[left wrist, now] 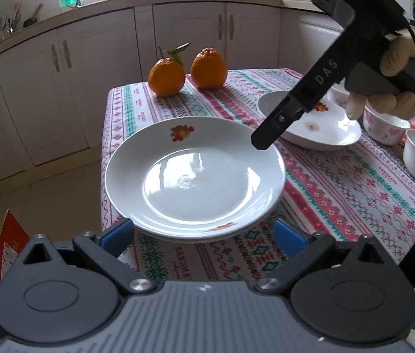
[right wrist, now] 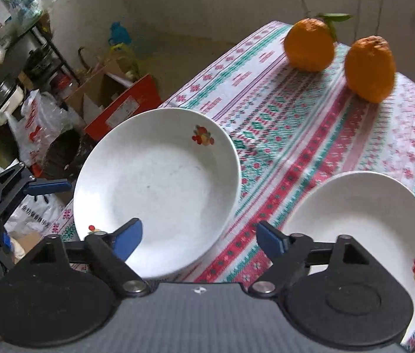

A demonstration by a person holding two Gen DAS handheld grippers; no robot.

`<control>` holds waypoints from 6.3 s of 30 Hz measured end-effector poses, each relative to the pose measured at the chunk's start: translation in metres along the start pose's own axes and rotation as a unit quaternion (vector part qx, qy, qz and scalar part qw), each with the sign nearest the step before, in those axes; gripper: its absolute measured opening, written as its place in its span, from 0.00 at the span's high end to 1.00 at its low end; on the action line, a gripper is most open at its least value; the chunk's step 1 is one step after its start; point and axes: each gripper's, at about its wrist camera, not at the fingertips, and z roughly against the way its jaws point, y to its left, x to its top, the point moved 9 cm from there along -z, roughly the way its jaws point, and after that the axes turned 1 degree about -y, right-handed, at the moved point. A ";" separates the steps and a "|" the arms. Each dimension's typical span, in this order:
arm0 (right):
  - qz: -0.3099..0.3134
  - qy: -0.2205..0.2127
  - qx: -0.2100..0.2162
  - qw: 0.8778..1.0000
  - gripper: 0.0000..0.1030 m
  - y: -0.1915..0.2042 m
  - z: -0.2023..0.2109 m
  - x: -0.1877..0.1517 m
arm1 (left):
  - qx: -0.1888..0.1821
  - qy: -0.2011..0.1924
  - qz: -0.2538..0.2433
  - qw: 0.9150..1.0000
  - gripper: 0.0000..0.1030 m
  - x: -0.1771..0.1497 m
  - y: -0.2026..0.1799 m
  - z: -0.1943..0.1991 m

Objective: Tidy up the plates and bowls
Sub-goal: 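Open the right gripper and release the stacked plate, then move the right gripper to the stained white plate and grasp its rim, then lift the stained plate with the right gripper toward the plate stack, then lower the held stained plate onto the plate stack with the right gripper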

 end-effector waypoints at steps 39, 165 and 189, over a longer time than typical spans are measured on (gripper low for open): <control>-0.145 -0.145 -0.216 0.955 0.00 -0.053 0.045 -0.121 | -0.020 -0.027 -0.111 0.993 0.01 0.119 -0.068 -0.050; 0.077 0.043 0.135 0.987 0.41 -0.027 0.001 0.059 | 0.074 0.016 0.038 0.996 0.24 0.036 -0.062 -0.007; 0.087 0.080 0.140 0.983 0.41 0.005 -0.048 0.066 | 0.085 0.029 0.062 0.994 0.24 0.015 -0.027 -0.006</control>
